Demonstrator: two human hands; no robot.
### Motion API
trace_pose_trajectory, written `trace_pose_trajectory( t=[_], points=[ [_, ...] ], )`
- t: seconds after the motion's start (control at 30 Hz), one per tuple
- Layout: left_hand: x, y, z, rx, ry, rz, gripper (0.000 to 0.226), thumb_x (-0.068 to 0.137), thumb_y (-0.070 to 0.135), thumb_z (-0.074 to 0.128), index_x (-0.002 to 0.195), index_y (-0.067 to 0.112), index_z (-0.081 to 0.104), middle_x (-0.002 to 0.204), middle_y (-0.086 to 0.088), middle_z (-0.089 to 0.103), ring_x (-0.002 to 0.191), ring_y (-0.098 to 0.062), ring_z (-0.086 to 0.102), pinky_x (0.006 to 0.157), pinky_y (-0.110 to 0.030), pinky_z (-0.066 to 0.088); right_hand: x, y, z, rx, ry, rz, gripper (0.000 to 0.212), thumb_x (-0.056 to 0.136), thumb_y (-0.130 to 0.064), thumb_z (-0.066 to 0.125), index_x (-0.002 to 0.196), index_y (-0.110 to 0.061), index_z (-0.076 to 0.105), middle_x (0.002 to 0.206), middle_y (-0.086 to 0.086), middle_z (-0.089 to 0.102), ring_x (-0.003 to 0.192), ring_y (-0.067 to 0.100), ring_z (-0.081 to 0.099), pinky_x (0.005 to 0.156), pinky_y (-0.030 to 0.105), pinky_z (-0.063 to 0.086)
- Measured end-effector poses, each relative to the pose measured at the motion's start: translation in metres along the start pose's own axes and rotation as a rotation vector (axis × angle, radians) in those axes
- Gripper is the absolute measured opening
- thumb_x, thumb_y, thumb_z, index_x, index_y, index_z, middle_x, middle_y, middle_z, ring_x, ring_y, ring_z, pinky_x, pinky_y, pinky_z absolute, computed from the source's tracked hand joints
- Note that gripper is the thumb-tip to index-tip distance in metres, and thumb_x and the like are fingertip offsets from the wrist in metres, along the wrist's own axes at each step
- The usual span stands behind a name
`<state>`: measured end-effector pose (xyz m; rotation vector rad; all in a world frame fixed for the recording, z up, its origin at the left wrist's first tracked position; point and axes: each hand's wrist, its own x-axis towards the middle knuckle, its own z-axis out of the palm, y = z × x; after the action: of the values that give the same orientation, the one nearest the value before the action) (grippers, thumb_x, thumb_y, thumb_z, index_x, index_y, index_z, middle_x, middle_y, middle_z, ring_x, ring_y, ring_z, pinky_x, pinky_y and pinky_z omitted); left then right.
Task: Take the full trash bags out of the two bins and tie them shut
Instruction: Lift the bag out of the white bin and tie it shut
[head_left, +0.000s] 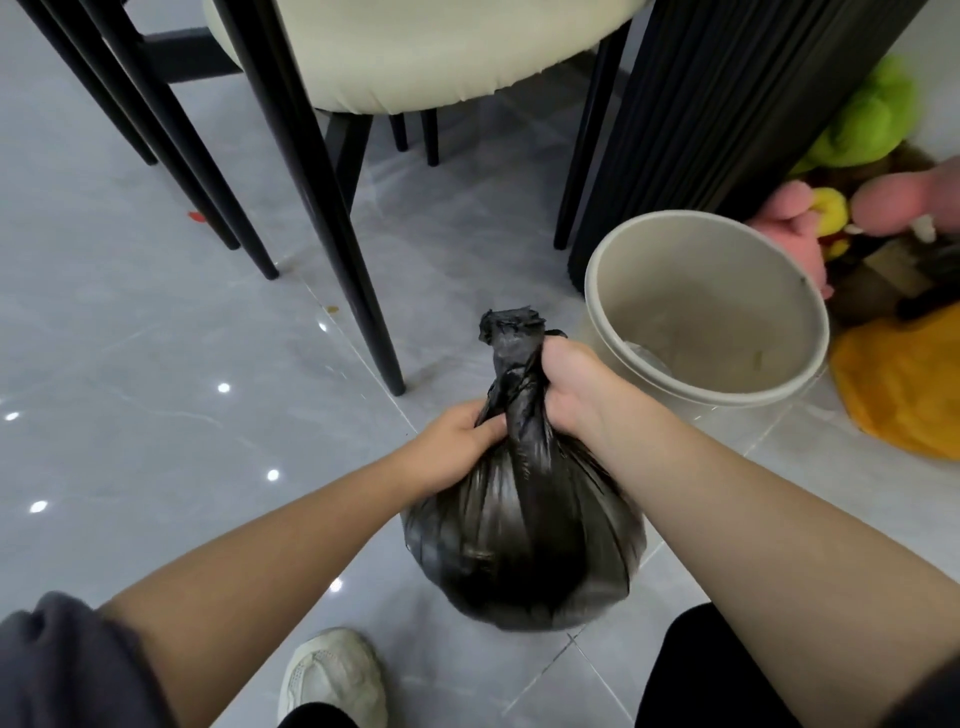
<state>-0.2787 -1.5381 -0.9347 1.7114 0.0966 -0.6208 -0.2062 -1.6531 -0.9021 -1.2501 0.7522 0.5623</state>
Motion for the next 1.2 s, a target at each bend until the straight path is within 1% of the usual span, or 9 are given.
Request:
trace_pose_trajectory(
  t=[0.07, 0.2, 0.3, 0.43, 0.6, 0.77, 0.87, 1.0, 1.2],
  points=[
    [0.003, -0.002, -0.004, -0.069, -0.028, -0.05, 0.02, 0.094, 0.027, 0.053, 0.107, 0.015, 0.063, 0.106, -0.007, 0.07, 0.1, -0.022, 0.067, 0.094, -0.04, 0.05, 0.012, 0.001, 0.005, -0.044, 0.009, 0.0, 0.031, 0.092, -0.002, 0.041, 0.063, -0.01, 0.048, 0.037, 0.005, 0.05, 0.033, 0.018, 0.047, 0.04, 0.023, 0.04],
    [0.006, -0.006, -0.005, -0.271, -0.079, -0.252, 0.033, 0.094, 0.036, 0.046, 0.106, 0.014, 0.067, 0.104, -0.009, 0.071, 0.096, -0.022, 0.067, 0.092, -0.036, 0.05, 0.036, 0.012, 0.009, -0.136, 0.056, 0.01, 0.029, 0.097, -0.007, 0.036, 0.073, -0.009, 0.051, 0.068, 0.011, 0.056, 0.056, 0.024, 0.053, 0.053, 0.033, 0.048],
    [0.009, -0.019, -0.003, -0.303, -0.151, -0.273, 0.05, 0.085, 0.055, 0.054, 0.117, 0.018, 0.065, 0.114, -0.004, 0.07, 0.107, -0.02, 0.065, 0.1, -0.036, 0.046, 0.047, 0.02, 0.008, -0.136, 0.03, 0.011, 0.029, 0.099, -0.012, 0.037, 0.073, -0.013, 0.048, 0.061, 0.007, 0.057, 0.049, 0.018, 0.054, 0.046, 0.025, 0.046],
    [0.017, -0.036, 0.012, -0.194, -0.052, -0.255, 0.029, 0.085, 0.024, 0.068, 0.109, 0.007, 0.067, 0.108, -0.014, 0.071, 0.101, -0.029, 0.067, 0.097, -0.046, 0.049, 0.053, 0.026, 0.012, -0.198, 0.025, 0.03, 0.033, 0.099, -0.011, 0.038, 0.067, -0.011, 0.046, 0.054, 0.007, 0.049, 0.037, 0.016, 0.047, 0.038, 0.019, 0.036],
    [0.025, -0.044, 0.016, -0.229, 0.041, -0.298, 0.023, 0.09, 0.03, 0.06, 0.098, 0.01, 0.07, 0.1, -0.013, 0.072, 0.094, -0.029, 0.069, 0.092, -0.041, 0.053, 0.056, 0.019, 0.013, -0.54, -0.002, -0.1, 0.021, 0.094, -0.025, 0.046, 0.093, -0.009, 0.061, 0.087, 0.011, 0.062, 0.082, 0.029, 0.06, 0.074, 0.031, 0.047],
    [0.027, -0.052, 0.005, -0.198, 0.124, -0.281, 0.025, 0.093, 0.036, 0.054, 0.09, 0.016, 0.069, 0.096, -0.009, 0.072, 0.089, -0.025, 0.069, 0.089, -0.037, 0.053, 0.033, 0.013, -0.032, -0.911, -0.308, -0.314, 0.072, 0.093, -0.056, 0.042, 0.149, -0.017, 0.021, 0.133, -0.008, 0.043, 0.127, 0.01, 0.04, 0.1, 0.024, 0.027],
    [0.028, -0.055, -0.001, -0.22, 0.158, -0.287, 0.031, 0.093, 0.039, 0.052, 0.093, 0.013, 0.068, 0.095, -0.009, 0.073, 0.088, -0.024, 0.07, 0.088, -0.037, 0.053, 0.03, 0.033, -0.074, -1.014, -0.511, -0.27, 0.079, 0.085, -0.065, 0.043, 0.148, -0.021, 0.023, 0.148, -0.012, 0.033, 0.136, 0.007, 0.033, 0.113, 0.024, 0.021],
    [0.034, -0.057, 0.001, -0.207, 0.182, -0.326, 0.042, 0.092, 0.048, 0.049, 0.098, 0.012, 0.069, 0.097, -0.009, 0.073, 0.09, -0.026, 0.069, 0.091, -0.039, 0.052, 0.048, 0.074, -0.082, -1.279, -0.597, -0.378, 0.063, 0.066, -0.077, 0.059, 0.121, -0.071, 0.028, 0.141, -0.012, 0.046, 0.132, 0.009, 0.042, 0.115, 0.048, 0.026],
    [0.05, -0.036, 0.005, -0.097, 0.273, -0.22, 0.029, 0.097, 0.028, 0.046, 0.122, 0.017, 0.056, 0.116, -0.003, 0.063, 0.106, -0.02, 0.059, 0.092, -0.032, 0.046, 0.071, 0.106, -0.053, -1.255, -0.504, -0.527, 0.111, 0.048, -0.093, 0.051, 0.142, -0.035, 0.034, 0.145, -0.007, 0.045, 0.135, 0.013, 0.039, 0.112, 0.04, 0.035]
  ],
)
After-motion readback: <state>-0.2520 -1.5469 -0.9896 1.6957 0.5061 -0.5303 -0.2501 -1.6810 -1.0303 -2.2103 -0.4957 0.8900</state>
